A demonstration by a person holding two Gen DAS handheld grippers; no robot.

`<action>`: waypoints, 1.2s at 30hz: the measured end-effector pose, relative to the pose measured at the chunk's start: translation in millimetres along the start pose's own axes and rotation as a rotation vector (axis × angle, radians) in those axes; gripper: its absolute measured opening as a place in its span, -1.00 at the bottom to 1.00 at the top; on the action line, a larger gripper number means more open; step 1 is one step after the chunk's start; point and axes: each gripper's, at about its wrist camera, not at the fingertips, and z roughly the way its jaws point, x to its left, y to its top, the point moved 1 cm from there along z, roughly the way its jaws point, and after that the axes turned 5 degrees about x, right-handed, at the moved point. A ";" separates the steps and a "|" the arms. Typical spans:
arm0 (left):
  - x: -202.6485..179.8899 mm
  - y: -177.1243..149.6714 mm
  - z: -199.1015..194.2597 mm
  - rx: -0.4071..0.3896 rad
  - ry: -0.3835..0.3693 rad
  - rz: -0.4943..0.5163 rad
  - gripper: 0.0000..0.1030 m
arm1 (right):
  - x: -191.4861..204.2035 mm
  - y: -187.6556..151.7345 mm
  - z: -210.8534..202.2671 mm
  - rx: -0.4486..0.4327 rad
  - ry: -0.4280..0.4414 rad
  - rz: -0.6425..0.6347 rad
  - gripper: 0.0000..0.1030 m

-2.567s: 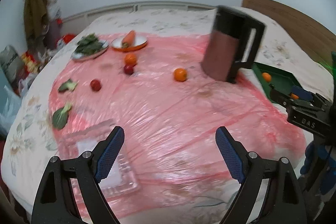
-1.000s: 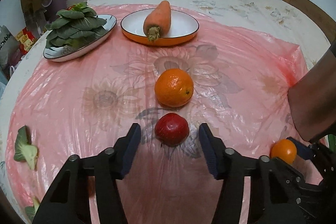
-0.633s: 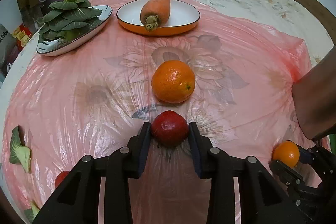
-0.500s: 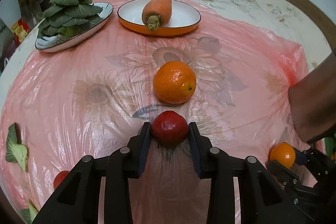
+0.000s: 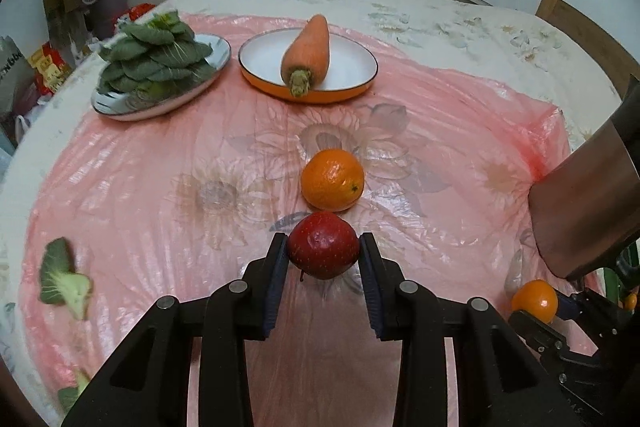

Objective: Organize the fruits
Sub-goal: 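Carry the orange in right tool and apple in left tool into the green tray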

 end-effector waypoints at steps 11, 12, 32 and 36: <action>-32.3 -22.5 -65.1 -0.074 0.027 0.055 -0.41 | 9.4 -14.1 -48.6 -0.030 -0.013 0.006 -0.04; -34.7 -25.8 -68.8 -0.077 0.026 0.056 -0.41 | 10.2 -16.7 -54.2 -0.032 -0.017 0.008 -0.04; -83.2 -146.6 -169.9 -0.136 -0.025 0.116 -0.41 | 36.2 -98.9 -160.3 -0.048 -0.107 0.034 -0.04; -92.8 -163.1 -184.7 -0.150 -0.034 0.136 -0.41 | 37.5 -114.7 -177.6 -0.054 -0.128 0.042 -0.04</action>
